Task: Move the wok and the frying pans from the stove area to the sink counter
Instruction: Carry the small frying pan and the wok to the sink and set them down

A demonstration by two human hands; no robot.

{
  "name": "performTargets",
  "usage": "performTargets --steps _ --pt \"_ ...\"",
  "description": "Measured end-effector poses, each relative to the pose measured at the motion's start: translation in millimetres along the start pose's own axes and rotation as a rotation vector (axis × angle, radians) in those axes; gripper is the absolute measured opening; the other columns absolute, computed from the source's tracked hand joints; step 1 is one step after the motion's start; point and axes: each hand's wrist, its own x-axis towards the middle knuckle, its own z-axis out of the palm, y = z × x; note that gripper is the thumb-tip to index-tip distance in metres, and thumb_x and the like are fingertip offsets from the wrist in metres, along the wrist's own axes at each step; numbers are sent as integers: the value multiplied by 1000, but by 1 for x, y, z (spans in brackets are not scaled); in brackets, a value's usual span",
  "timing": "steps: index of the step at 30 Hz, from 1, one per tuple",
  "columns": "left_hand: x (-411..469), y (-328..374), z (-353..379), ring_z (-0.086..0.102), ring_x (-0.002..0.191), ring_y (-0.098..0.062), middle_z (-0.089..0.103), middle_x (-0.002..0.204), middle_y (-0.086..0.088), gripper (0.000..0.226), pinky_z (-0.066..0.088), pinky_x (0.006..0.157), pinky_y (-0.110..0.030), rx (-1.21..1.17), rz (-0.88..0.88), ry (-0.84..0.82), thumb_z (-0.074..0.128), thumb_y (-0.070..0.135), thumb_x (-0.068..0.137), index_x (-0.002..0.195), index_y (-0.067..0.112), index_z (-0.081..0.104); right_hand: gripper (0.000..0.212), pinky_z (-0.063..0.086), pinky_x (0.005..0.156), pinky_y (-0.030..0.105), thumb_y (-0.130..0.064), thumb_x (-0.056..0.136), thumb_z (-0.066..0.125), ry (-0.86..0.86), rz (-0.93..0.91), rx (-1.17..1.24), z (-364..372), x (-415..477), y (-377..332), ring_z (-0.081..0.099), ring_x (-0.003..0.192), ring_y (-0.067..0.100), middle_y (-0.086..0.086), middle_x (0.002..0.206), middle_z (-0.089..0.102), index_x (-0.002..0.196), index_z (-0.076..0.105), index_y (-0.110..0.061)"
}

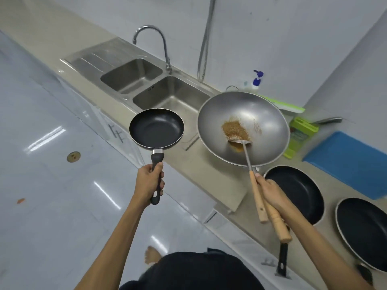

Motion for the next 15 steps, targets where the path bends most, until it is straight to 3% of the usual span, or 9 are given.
performTargets --steps 4,8,12,15 --pt "43 17 -83 47 37 -13 54 61 -1 30 44 35 -27 32 8 0 57 26 100 79 6 51 58 45 76 37 -48 106 38 1 -14 12 60 9 -64 66 89 30 16 91 72 91 74 -6" --pt "84 25 -149 48 38 -13 56 59 1 29 44 36 -28 30 8 28 57 27 100 80 7 52 59 43 61 32 -54 104 37 3 -18 -10 114 23 -123 64 72 24 12 78 70 77 68 -11" --pt "132 34 -200 48 38 -14 55 57 1 32 45 36 -28 10 9 58 55 29 101 80 5 52 58 43 61 31 -55 103 37 2 -39 -47 160 50 -184 63 71 21 12 82 71 79 69 -13" --pt "181 43 -239 48 38 -14 55 55 4 32 44 36 -28 -11 8 74 54 29 101 81 6 52 57 42 56 29 -56 103 38 -16 -59 -75 199 78 -233 63 67 17 5 74 68 76 69 -17"
